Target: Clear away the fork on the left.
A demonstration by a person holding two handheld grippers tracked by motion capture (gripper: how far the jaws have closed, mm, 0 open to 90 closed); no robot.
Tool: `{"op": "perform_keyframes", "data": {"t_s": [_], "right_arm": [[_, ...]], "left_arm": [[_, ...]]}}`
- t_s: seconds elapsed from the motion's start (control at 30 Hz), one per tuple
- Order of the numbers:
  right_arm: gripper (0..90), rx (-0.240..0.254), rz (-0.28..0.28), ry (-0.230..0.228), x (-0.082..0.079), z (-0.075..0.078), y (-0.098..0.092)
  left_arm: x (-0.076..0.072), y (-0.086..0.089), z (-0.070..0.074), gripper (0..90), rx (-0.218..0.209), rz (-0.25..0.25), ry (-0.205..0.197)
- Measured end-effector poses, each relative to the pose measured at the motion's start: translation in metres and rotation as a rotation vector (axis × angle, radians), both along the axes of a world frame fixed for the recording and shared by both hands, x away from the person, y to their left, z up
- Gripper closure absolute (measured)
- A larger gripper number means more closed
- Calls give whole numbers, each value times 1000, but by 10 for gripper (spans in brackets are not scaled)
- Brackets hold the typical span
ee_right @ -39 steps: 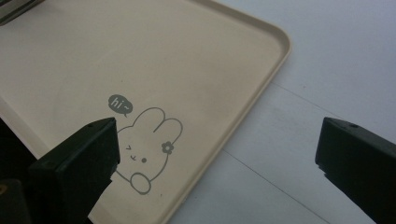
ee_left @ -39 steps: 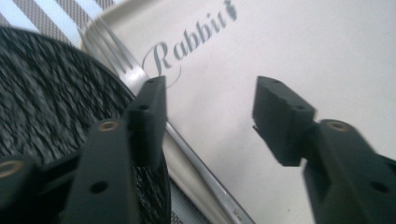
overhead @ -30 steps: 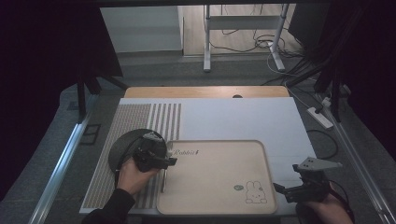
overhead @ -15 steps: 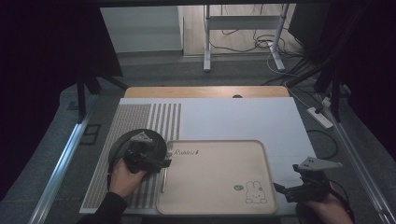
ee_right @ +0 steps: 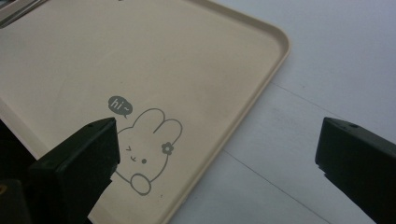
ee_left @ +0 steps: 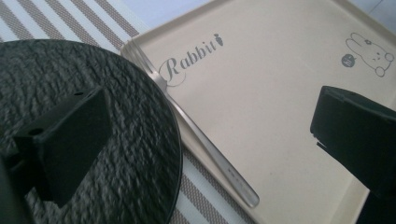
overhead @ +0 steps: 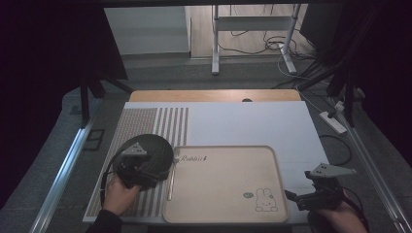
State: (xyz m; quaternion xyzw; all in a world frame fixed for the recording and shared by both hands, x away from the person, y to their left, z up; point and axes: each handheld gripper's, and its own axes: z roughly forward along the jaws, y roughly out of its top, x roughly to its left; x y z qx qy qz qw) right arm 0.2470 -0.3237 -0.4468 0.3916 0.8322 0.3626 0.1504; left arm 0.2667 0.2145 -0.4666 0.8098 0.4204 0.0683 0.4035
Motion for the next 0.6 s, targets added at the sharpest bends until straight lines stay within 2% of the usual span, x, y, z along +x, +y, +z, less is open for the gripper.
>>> {"op": "perform_keyframes", "data": {"t_s": [0.47,0.6], "right_arm": [[5,5,-5,-1,0,0,-1],[4,2,-6,0,0,0,0]], "left_arm": [[-33,25,3,0,-32,76,-49],[-43,30,3,0,-29,101,-77]]}}
